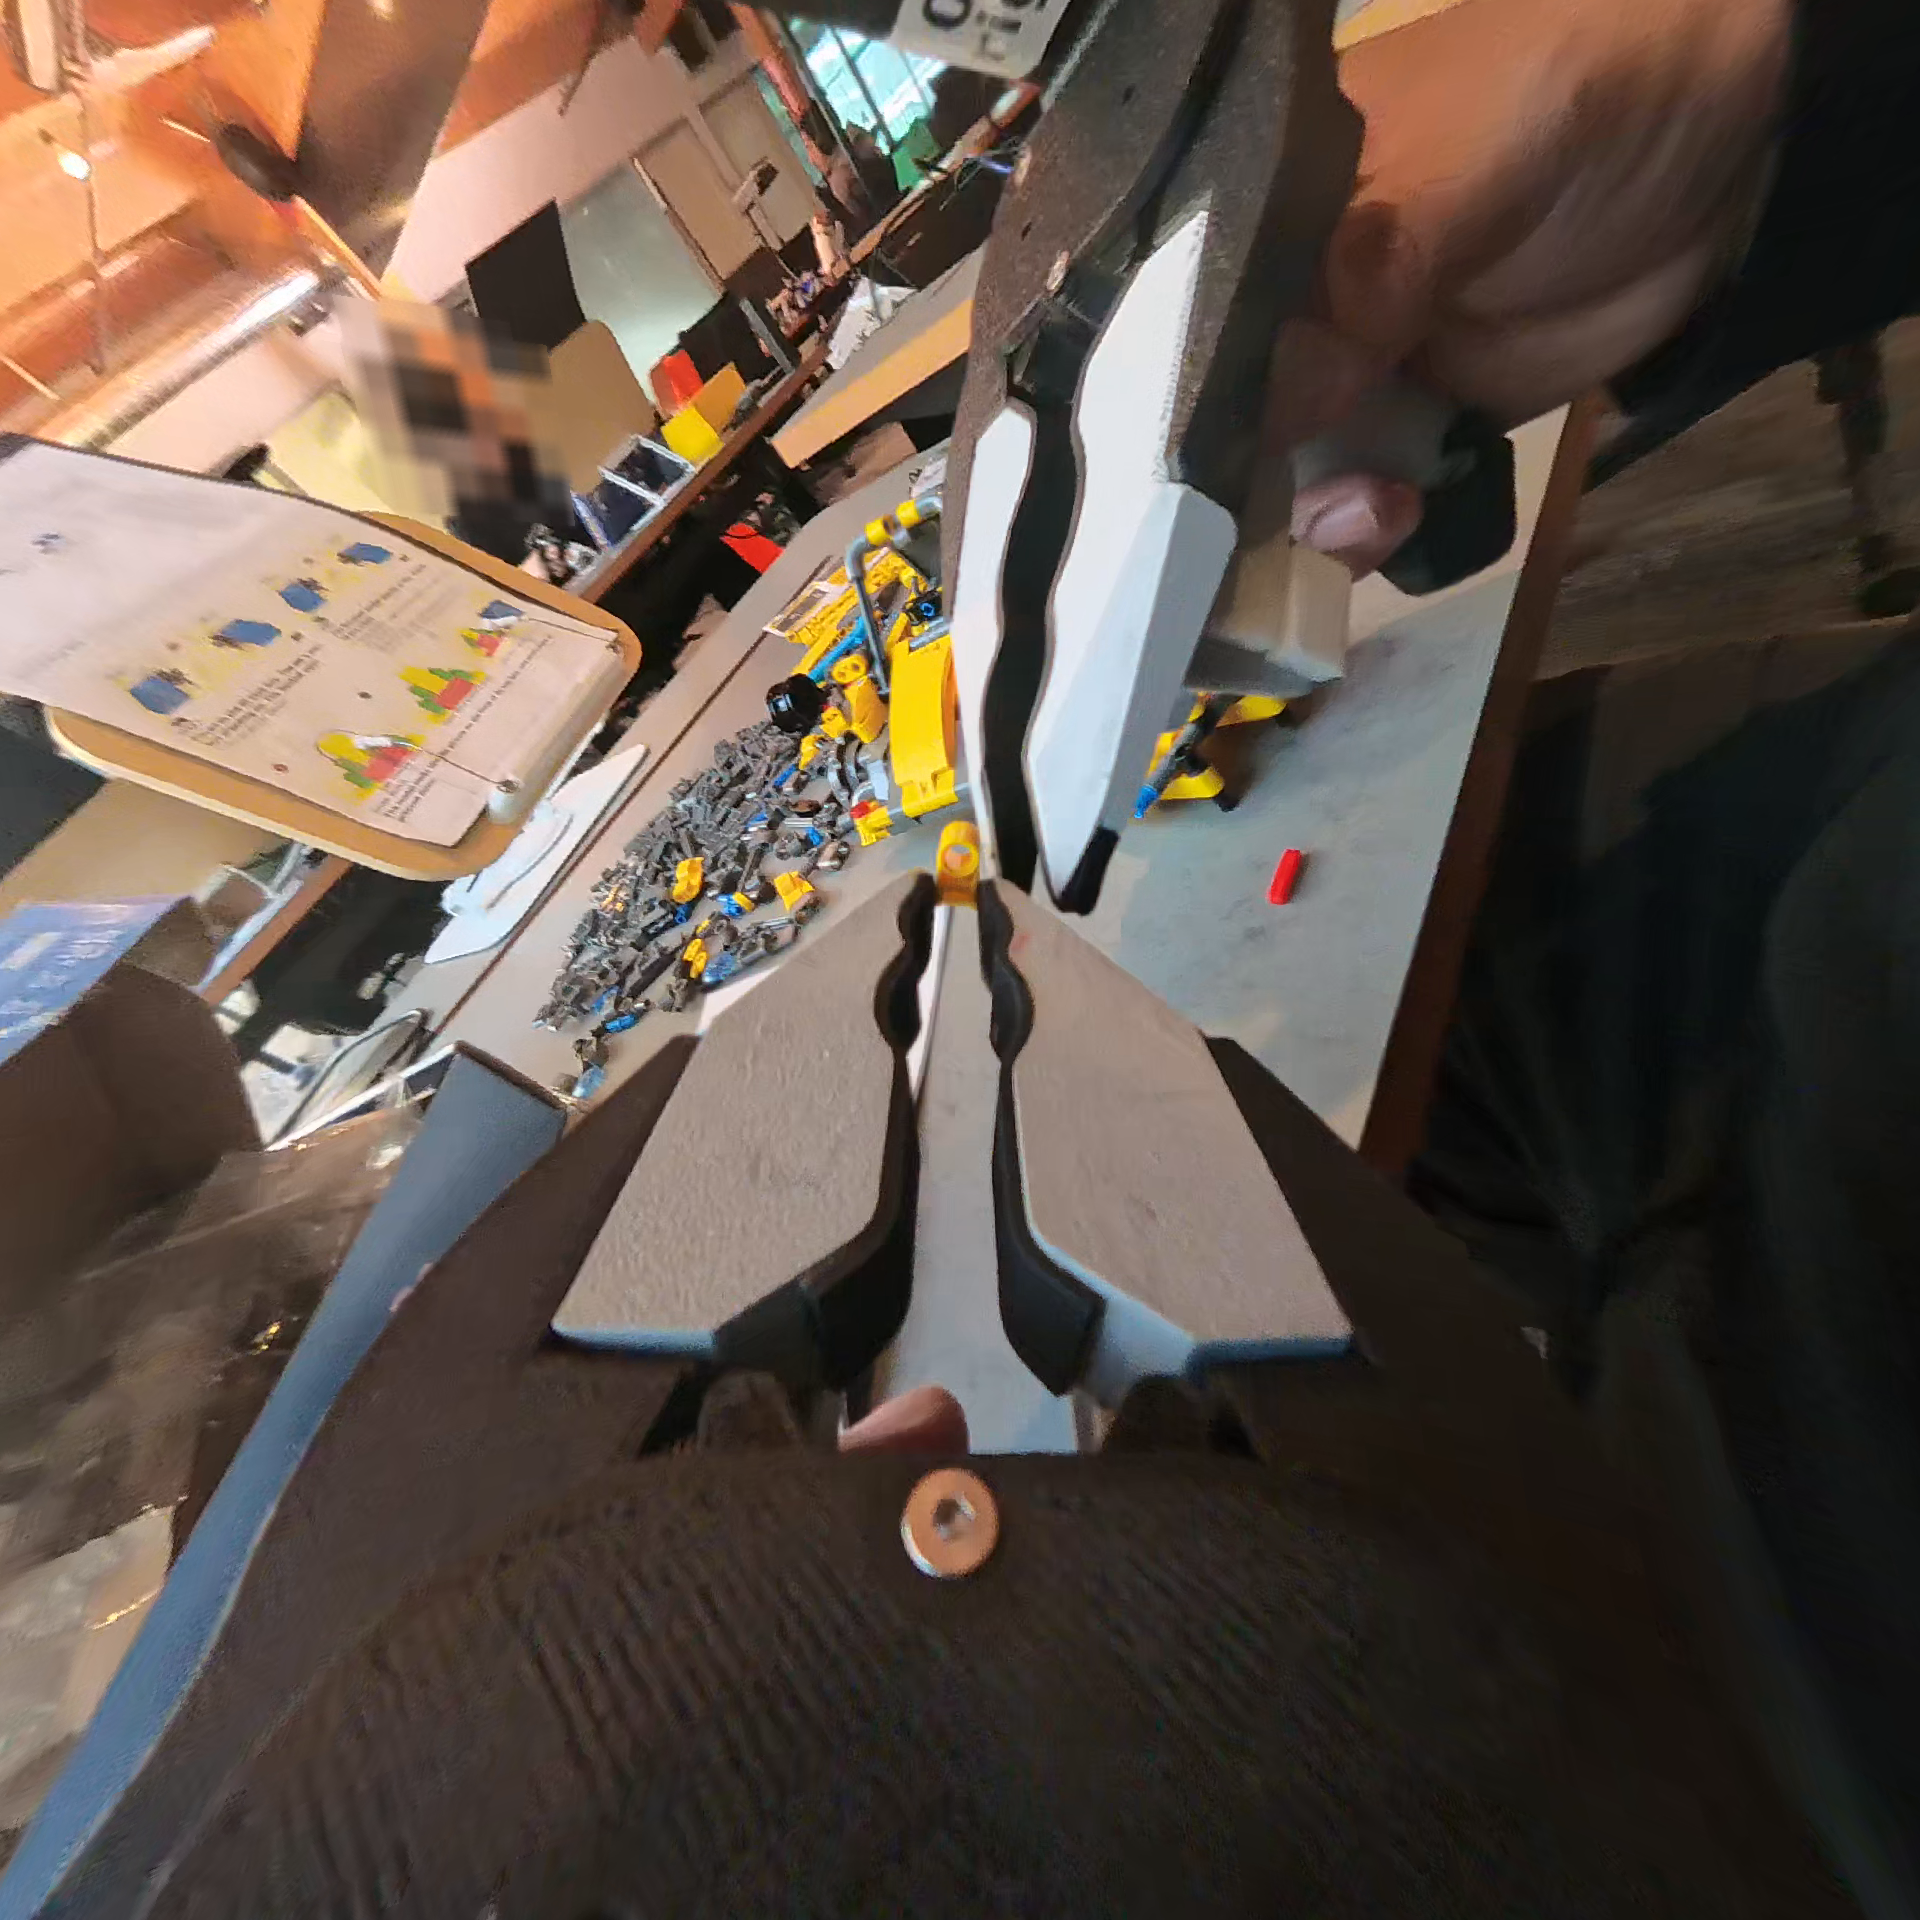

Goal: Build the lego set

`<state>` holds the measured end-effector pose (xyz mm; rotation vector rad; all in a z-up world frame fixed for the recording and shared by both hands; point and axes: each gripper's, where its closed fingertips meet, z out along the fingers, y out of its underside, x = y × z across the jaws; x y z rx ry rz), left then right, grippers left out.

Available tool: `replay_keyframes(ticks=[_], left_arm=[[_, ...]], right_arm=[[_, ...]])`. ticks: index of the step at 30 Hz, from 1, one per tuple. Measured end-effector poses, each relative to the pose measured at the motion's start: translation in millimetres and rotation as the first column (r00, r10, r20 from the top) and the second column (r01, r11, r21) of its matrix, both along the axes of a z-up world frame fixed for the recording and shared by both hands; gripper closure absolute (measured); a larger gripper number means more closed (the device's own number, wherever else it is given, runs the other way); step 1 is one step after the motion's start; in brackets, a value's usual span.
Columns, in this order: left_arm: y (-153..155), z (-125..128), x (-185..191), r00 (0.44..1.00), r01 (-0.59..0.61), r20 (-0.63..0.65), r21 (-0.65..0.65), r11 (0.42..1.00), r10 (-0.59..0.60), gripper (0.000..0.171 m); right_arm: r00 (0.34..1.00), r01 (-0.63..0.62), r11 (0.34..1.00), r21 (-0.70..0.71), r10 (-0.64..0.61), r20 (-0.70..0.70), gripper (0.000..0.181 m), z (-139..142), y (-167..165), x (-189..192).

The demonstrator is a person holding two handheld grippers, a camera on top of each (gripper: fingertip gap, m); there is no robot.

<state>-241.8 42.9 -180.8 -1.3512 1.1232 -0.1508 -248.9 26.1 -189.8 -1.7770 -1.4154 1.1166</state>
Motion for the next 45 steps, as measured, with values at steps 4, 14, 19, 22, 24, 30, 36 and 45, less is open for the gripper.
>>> replay_keyframes(ticks=[4, 14, 19, 22, 24, 30, 36, 45], left_arm=[[0, -2, 1, 1.000, -0.004, -0.017, 0.020, 1.000, 0.004, 0.167], [2, -2, -2, 1.000, 0.001, -0.017, 0.048, 0.999, 0.000, 0.167], [5, -4, -9, 0.995, -0.004, -0.096, 0.141, 0.990, 0.017, 0.167], [10, -13, -12, 0.994, -0.023, -0.106, 0.074, 0.997, 0.030, 0.167], [10, -13, -11, 0.995, -0.029, -0.097, 0.049, 0.998, 0.034, 0.167], [8, -18, -7, 0.992, -0.032, -0.123, 0.018, 0.999, 0.034, 0.167], [11, -26, -8, 0.976, -0.084, -0.198, 0.027, 0.996, 0.087, 0.167], [12, -23, -13, 0.988, -0.104, -0.124, -0.069, 0.992, 0.095, 0.166]], right_arm=[[1.000, 0.004, 1.000, 0.015, -0.004, 0.018, 0.167, -6, 0, -2], [1.000, 0.017, 1.000, 0.012, -0.017, 0.003, 0.169, -7, 4, -6], [1.000, 0.023, 1.000, 0.012, -0.023, -0.011, 0.168, -4, 6, -10], [0.998, 0.057, 0.998, 0.003, -0.057, 0.007, 0.168, -9, 14, -10], [0.998, 0.066, 0.998, -0.011, -0.066, -0.005, 0.168, -7, 16, -10], [0.994, 0.090, 0.994, -0.070, -0.093, -0.050, 0.166, 1, 18, -8], [0.988, 0.153, 0.978, -0.141, -0.152, 0.017, 0.173, -15, 21, -6], [0.979, 0.192, 0.946, -0.261, -0.204, -0.021, 0.174, -15, 23, -5]])
